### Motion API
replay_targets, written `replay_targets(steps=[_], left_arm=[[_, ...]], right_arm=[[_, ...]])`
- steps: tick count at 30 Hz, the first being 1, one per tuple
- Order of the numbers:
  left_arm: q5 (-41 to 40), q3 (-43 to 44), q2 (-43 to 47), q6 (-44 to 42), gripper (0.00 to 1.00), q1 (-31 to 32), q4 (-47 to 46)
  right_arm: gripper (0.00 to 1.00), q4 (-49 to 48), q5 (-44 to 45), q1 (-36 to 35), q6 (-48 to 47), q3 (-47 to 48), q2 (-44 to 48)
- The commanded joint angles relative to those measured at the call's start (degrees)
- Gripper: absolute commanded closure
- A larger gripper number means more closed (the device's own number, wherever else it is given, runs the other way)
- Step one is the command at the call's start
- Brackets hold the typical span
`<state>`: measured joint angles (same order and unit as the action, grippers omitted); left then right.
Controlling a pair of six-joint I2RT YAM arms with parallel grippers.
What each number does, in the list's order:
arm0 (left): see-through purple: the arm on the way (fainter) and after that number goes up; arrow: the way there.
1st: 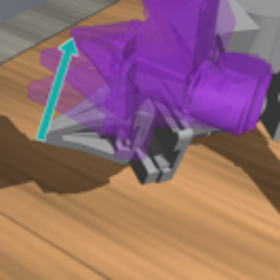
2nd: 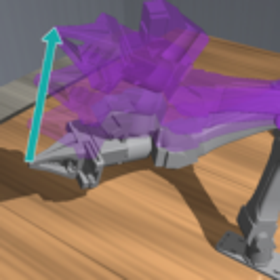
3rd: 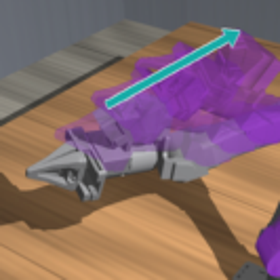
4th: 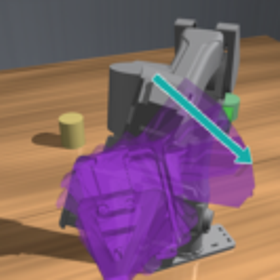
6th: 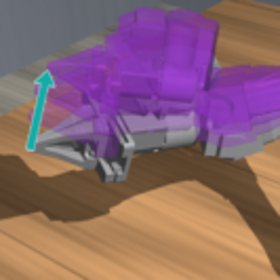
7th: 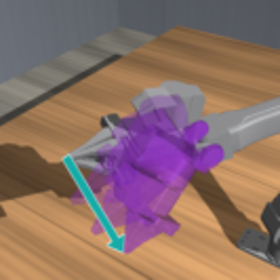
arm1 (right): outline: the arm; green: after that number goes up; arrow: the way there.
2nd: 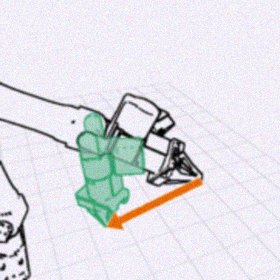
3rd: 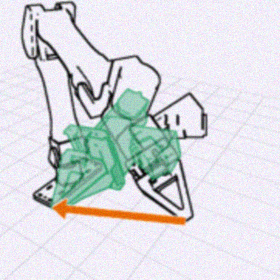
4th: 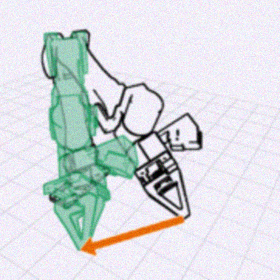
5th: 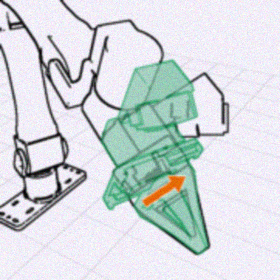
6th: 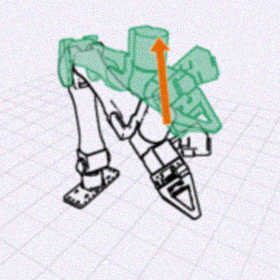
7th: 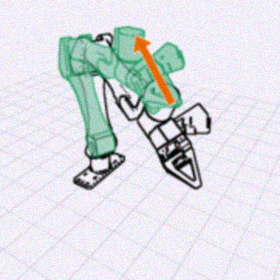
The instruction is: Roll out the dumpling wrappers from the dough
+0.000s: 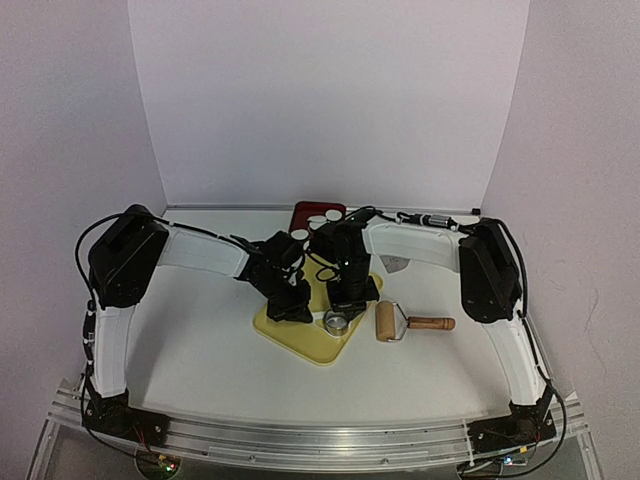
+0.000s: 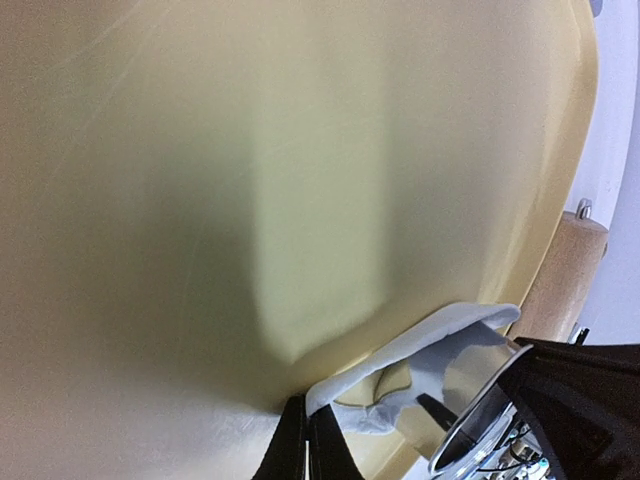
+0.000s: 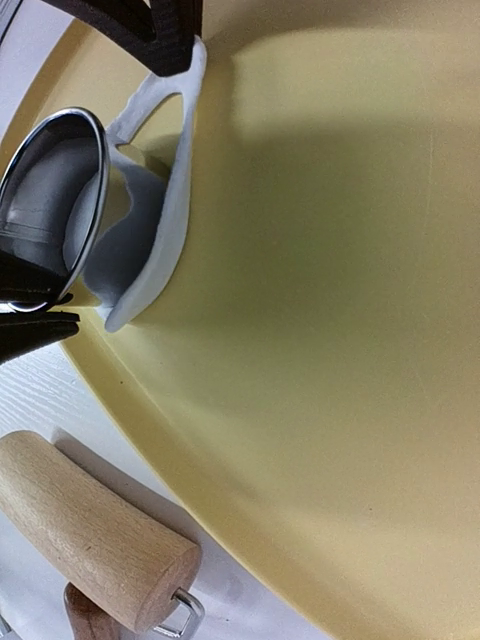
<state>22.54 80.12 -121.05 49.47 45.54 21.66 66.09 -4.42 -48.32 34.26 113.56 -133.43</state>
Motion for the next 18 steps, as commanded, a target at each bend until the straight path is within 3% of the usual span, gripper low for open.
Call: replay_targets(steps=[1, 18], left_arm=[[-5.27, -2.34, 5.72, 0.55, 1.00, -1.15, -0.15], [-8.95, -12.86, 15.56, 3.83, 1.00, -1.96, 0.12]], right_arm=[[1.00, 2.48, 1.63, 1.34, 0.49, 0.52, -1.53], [1.00, 1.28, 1.15, 1.90, -0.46, 1.71, -3.24]])
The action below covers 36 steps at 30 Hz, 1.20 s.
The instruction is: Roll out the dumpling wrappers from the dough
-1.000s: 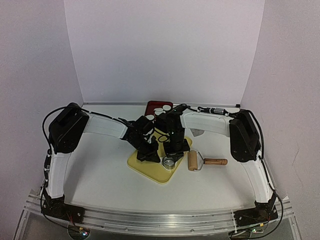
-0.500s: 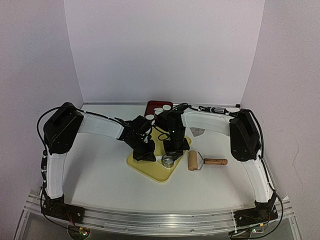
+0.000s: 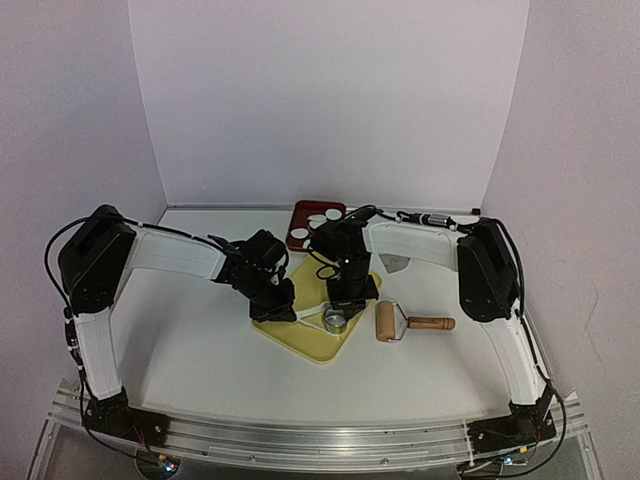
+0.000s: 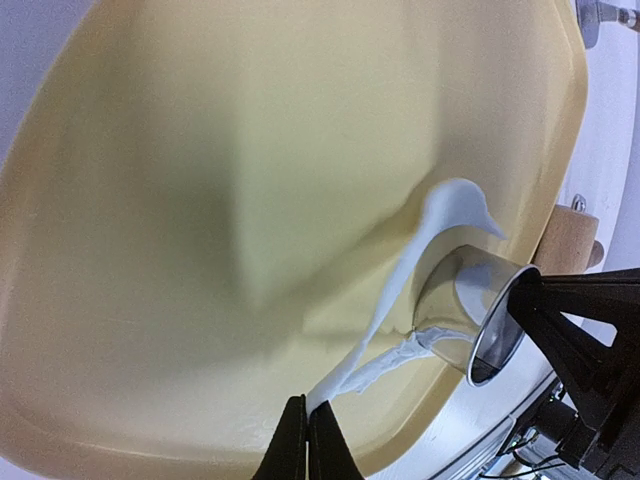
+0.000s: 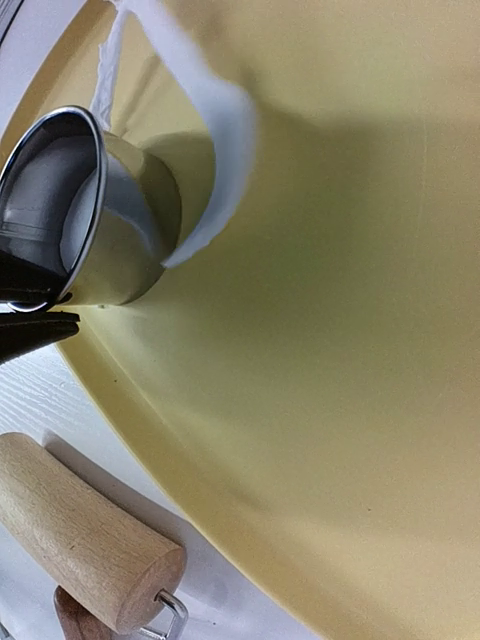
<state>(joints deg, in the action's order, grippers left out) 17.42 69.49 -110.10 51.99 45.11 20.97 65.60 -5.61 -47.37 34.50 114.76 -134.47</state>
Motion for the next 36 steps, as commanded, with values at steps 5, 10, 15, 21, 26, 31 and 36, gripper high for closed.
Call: replay_targets(steps=[5, 10, 15, 21, 26, 31, 36], left_arm=[[-2.93, -4.91, 7.07, 0.95, 1.00, -2.36, -3.19], [-1.58, -5.60, 8.02, 0.17, 1.00, -3.21, -5.62], [-0.64, -5.91, 8.72, -0.18, 1.00, -4.71, -6.16], [0.19, -5.71, 9.29, -2.08, 0.68, -5.65, -4.00], [-0.69, -6.28, 11.98, -2.91, 0.40, -5.02, -2.93], [2.38, -6.42, 14.51, -3.74, 0.30, -4.68, -4.34], [6.52, -5.89, 12.64, -2.68, 0.32, -4.32, -5.55]], right_arm=[[1.00, -2.15, -2.43, 0.88, -4.07, -1.06, -1.26], [1.00, -4.57, -4.42, 0.88, -4.82, -2.42, -0.11], [1.00, -4.78, -5.23, 0.90, -4.96, -1.72, -0.39], [1.00, -4.87, -5.85, 0.88, -4.68, -0.86, -0.49], [1.00, -4.87, -6.58, 0.95, -3.33, -0.04, -0.20], [1.00, -5.26, -7.76, 1.06, -1.75, 0.24, 1.81], [1.00, -6.91, -10.00, 2.02, 0.28, -0.77, 4.33]])
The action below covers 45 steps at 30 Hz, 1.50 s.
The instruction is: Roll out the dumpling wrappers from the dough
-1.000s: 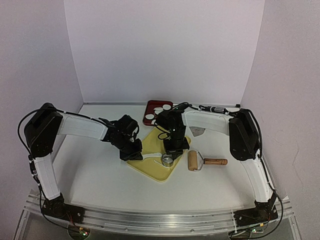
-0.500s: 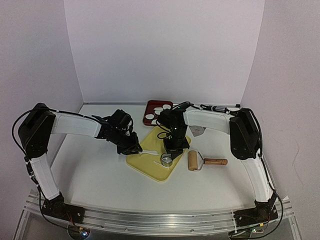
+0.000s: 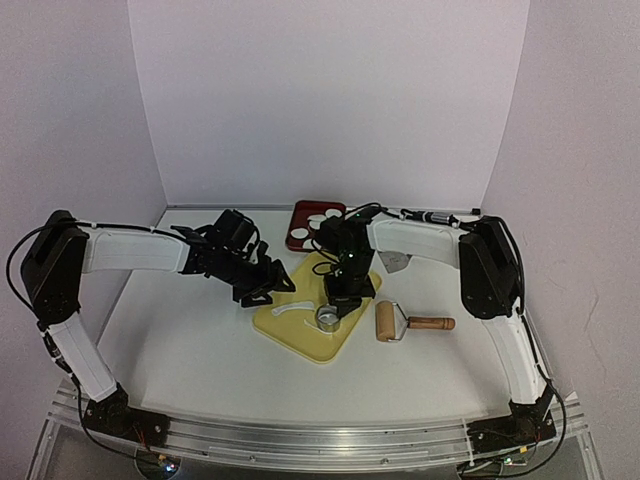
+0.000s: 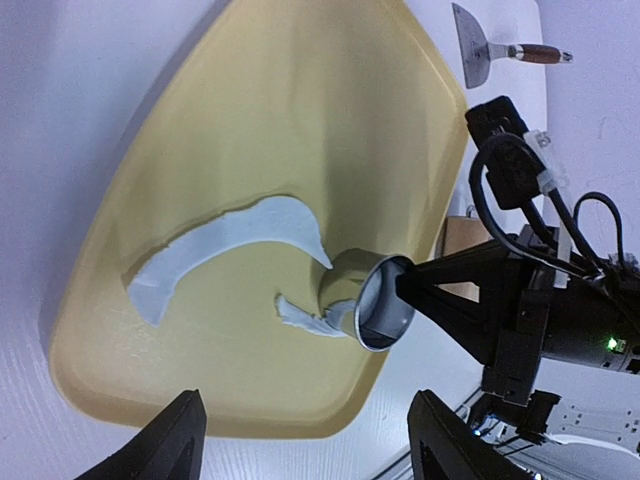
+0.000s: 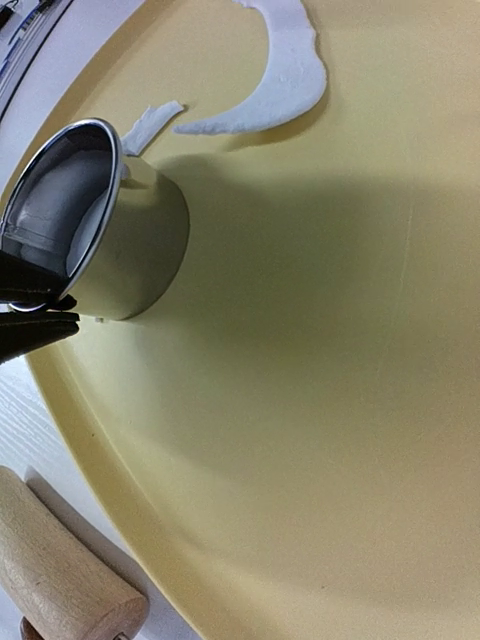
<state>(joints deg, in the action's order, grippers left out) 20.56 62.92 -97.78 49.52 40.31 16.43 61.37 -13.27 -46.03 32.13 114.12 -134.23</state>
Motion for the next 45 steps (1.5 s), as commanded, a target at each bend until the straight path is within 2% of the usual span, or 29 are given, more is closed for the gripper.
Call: replay_targets(steps=[1, 5, 9, 16, 22, 35, 41, 45], left_arm=[[3.63, 0.89, -0.17, -0.18, 0.33, 0.48, -0.83], [7.86, 2.09, -3.54, -0.02, 0.33, 0.48, -1.81], [8.74, 3.94, -6.83, 0.64, 0.38, 0.56, -0.40], [10.94, 4.48, -8.37, 7.11, 0.36, 0.56, -7.42], [11.45, 2.75, -8.03, 11.09, 0.37, 0.56, -12.52], [11.57, 3.34, -11.74, 16.25, 0.64, 0.57, -14.46], [10.21, 3.47, -12.55, 17.29, 0.69, 0.51, -14.71], [9.95, 4.39, -13.54, 17.33, 0.76, 0.50, -14.75]], right_arm=[[1.00, -3.20, -3.17, 1.01, 3.08, -0.42, 4.50], [1.00, -4.44, -4.31, 1.64, 4.48, -1.45, 6.14], [1.00, -5.40, -5.63, 2.44, 5.58, -2.47, 7.29], [1.00, -8.25, -8.51, 3.55, 8.19, -4.44, 9.96], [1.00, -8.88, -8.89, 3.75, 8.91, -5.11, 10.71], [1.00, -9.48, -10.37, 3.75, 8.95, -5.62, 10.81], [1.00, -9.91, -11.05, 3.77, 8.95, -6.06, 10.85], [1.00, -10.12, -11.30, 3.75, 8.84, -6.35, 10.54]])
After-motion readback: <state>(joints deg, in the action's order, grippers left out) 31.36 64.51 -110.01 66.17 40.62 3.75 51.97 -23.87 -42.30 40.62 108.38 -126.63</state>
